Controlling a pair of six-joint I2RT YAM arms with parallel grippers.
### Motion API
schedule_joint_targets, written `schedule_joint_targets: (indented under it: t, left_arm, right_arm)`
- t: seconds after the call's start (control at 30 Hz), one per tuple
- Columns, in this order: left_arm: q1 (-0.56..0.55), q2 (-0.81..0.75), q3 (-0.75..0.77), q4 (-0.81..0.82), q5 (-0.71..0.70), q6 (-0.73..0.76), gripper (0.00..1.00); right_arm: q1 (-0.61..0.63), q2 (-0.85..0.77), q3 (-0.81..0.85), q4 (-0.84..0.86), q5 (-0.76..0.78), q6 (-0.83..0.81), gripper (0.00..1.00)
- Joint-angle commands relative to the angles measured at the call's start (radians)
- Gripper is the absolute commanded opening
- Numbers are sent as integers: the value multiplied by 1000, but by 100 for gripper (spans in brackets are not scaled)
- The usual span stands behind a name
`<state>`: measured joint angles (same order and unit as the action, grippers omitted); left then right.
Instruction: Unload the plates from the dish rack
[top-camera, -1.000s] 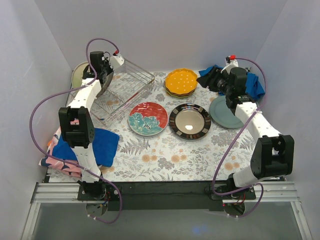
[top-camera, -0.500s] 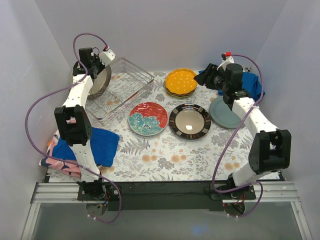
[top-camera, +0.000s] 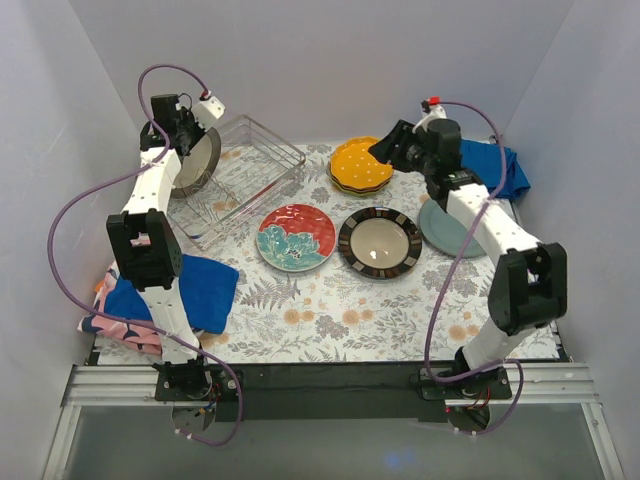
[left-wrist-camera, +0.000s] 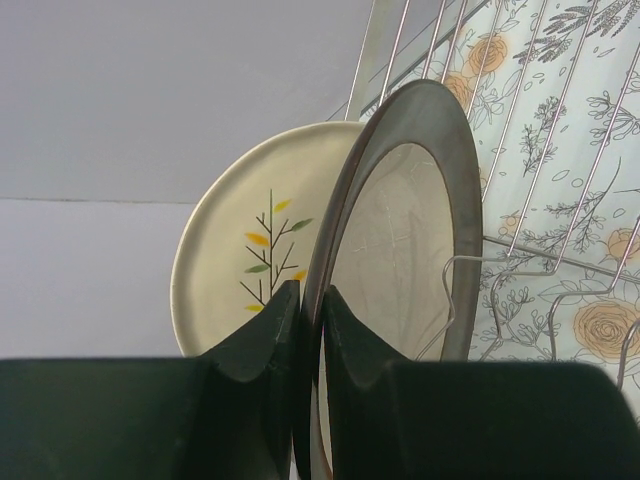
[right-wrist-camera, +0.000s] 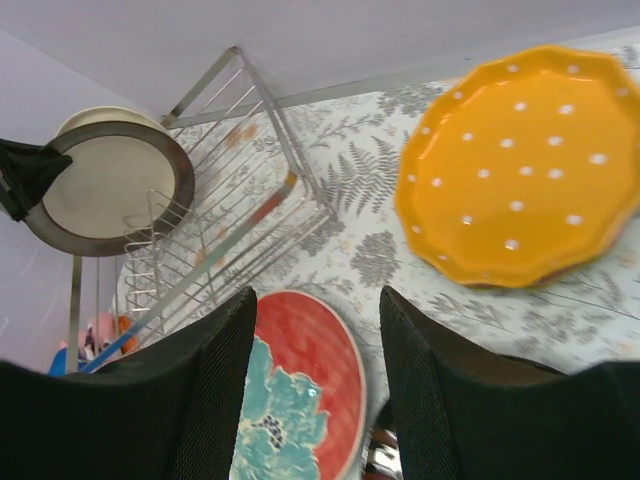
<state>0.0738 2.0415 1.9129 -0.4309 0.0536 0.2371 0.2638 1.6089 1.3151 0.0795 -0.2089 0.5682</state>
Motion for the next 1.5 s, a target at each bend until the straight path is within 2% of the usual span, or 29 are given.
schedule_joint_targets:
  t: [0.0, 0.07, 0.2, 0.4, 0.53, 0.73, 0.87, 1.17, 1.27, 1.3, 1.4, 1.47]
  left_arm:
    - [21, -79, -15, 217, -43, -35, 0]
    - [21, -99, -66, 265, -41, -27, 0]
    - [26, -107, -97, 285, -89, -25, 0]
    - [24, -141, -164, 342, -67, -51, 0]
    - [24, -135, -173, 343, -55, -73, 0]
    - [23, -132, -216, 368, -70, -67, 0]
    - [23, -133, -221, 380, -74, -68, 0]
    - [17, -144, -233, 400, -70, -81, 0]
    - [17, -141, -223, 393, -86, -79, 0]
    - [15, -141, -210, 376, -83, -78, 0]
    - [15, -153, -193, 351, -75, -73, 0]
    - [20, -153, -199, 377, -87, -47, 0]
  right_arm:
    - [151, 161, 168, 42, 84, 117, 58]
    - [190, 262, 261, 42, 115, 148, 58]
    - [253, 417, 366, 37, 157, 407, 57]
    - [310, 557, 495, 20, 266, 513, 56]
    - [324, 629, 552, 23, 290, 545, 55]
    - [334, 750, 673, 52, 221, 562, 54]
    - [338, 809, 726, 2, 226, 585, 54]
    - [350, 873, 759, -44, 275, 582, 50]
    - [345, 887, 745, -29, 275, 575, 38]
    - [342, 887, 713, -9, 267, 573, 27]
    - [330, 888, 670, 38, 230, 598, 15]
    - [324, 885, 656, 40, 227, 595, 12]
